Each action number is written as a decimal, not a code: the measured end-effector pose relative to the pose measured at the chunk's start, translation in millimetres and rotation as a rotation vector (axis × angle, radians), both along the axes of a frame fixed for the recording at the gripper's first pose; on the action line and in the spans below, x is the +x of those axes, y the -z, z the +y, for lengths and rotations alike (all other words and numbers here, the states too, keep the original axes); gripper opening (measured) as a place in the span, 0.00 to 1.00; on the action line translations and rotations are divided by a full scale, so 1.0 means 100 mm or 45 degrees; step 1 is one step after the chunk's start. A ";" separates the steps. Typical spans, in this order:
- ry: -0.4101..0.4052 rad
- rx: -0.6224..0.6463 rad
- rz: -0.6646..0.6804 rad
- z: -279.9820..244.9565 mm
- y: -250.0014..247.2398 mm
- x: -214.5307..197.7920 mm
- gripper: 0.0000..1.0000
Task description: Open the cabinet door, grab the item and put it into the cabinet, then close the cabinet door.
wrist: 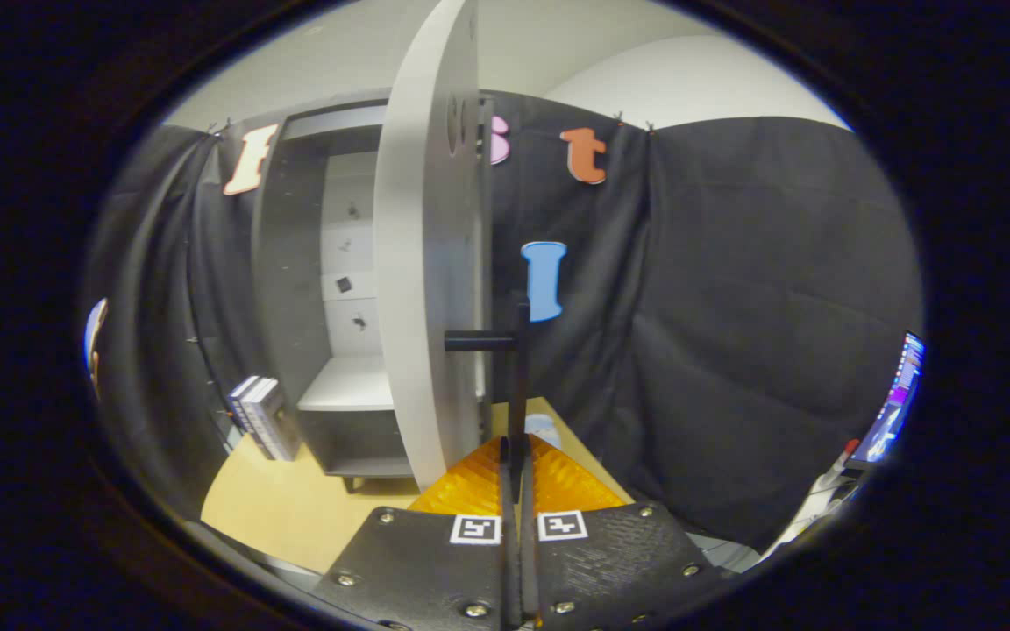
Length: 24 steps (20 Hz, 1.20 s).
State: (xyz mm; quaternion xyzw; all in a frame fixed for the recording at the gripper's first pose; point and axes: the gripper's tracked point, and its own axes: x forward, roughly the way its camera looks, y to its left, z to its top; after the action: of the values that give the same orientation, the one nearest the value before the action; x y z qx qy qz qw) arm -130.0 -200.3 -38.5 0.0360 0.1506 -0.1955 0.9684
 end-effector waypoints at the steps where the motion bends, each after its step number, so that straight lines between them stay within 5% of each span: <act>1: 0.014 0.006 -0.013 -0.01 -0.04 -0.05 0.01; 12: 0.120 -0.084 -0.052 -0.11 -0.04 -0.51 0.01; 24: -0.153 0.066 0.042 1.19 0.82 -0.11 0.06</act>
State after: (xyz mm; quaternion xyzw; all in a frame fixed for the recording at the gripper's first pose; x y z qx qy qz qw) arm -140.9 -81.4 -120.1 0.0487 0.1734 -0.1338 0.9745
